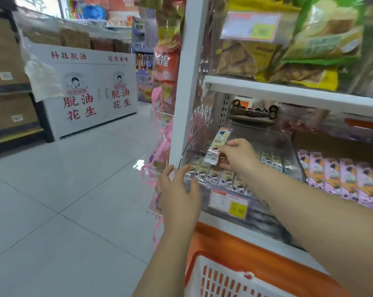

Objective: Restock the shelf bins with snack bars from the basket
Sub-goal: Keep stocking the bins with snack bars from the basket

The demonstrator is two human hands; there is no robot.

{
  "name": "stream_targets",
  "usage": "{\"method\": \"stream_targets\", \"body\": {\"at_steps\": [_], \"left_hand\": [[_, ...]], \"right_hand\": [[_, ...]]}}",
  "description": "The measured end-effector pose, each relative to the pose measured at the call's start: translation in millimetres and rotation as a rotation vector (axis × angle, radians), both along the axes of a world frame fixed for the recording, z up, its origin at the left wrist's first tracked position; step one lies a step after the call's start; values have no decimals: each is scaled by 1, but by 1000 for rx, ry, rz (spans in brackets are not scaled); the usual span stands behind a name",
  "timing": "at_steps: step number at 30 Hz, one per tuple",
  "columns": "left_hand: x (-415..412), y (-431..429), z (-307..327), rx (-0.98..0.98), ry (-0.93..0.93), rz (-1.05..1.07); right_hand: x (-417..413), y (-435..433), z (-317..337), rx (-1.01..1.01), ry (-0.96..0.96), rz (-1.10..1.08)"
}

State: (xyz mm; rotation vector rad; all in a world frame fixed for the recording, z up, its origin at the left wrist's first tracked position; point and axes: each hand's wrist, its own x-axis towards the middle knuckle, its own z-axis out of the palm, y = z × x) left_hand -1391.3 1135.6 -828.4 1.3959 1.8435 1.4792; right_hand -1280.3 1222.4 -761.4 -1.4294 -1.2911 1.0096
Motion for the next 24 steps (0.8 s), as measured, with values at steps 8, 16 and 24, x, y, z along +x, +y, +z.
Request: {"method": "stream_targets", "body": {"at_steps": [8, 16, 24], "left_hand": [[-5, 21, -33, 130, -55, -2], [-1, 25, -43, 175, -86, 2], [-2, 22, -38, 119, -42, -18]], "right_hand": [[-15, 96, -14, 83, -379, -147], [-15, 94, -26, 142, -717, 28], [-6, 66, -14, 72, -963, 138]]}}
